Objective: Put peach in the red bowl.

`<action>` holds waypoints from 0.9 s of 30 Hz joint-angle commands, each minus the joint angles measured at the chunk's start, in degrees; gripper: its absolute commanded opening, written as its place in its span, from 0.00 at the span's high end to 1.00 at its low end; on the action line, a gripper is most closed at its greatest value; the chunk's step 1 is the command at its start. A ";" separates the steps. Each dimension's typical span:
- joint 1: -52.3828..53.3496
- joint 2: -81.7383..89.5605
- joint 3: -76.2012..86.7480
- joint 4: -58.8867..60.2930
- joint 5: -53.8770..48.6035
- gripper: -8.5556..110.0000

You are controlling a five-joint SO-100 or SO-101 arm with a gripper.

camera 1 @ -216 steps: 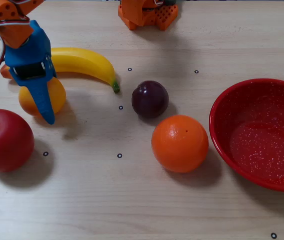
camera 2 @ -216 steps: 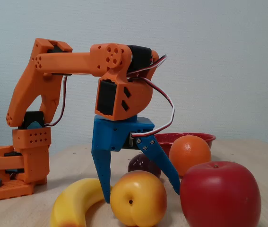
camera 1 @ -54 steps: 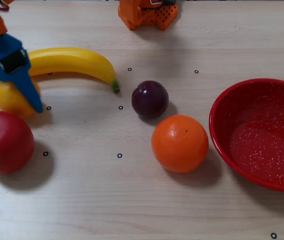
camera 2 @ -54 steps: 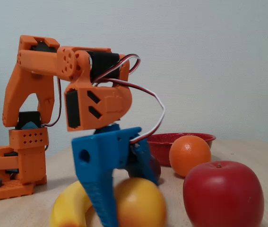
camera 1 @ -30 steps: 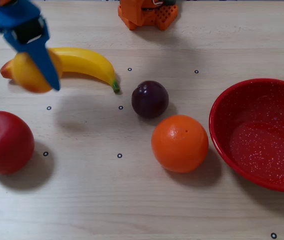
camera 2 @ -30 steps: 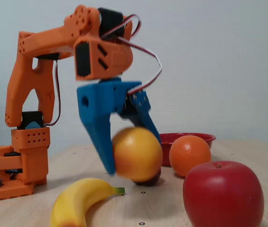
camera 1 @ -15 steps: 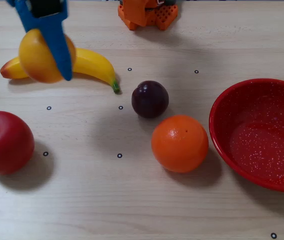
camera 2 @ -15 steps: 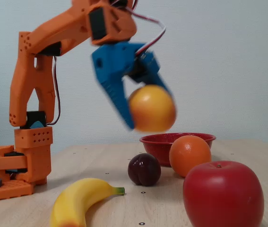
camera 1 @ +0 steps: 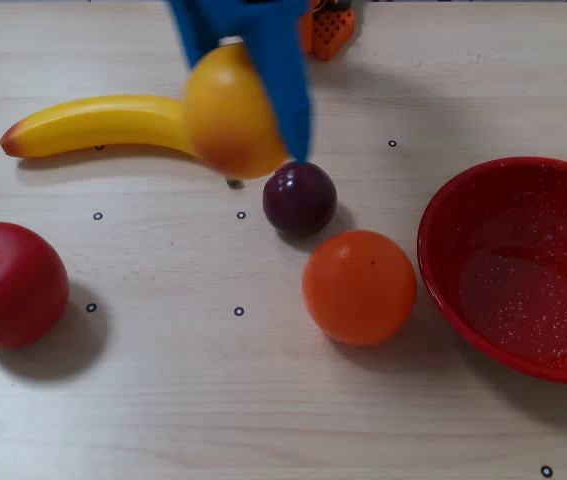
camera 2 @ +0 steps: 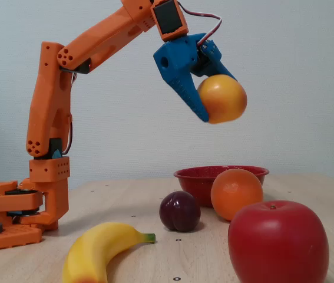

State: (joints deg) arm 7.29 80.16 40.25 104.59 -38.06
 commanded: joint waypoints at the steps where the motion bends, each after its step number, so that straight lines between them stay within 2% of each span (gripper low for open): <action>1: -3.16 10.02 -6.24 2.64 3.52 0.93; 11: -12.66 10.63 -7.12 2.64 11.25 0.93; 19: -23.12 7.38 -8.00 -3.87 29.18 0.93; 27: -31.11 3.78 -5.19 -12.74 42.01 0.93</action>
State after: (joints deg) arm -22.24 81.91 38.41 95.71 0.79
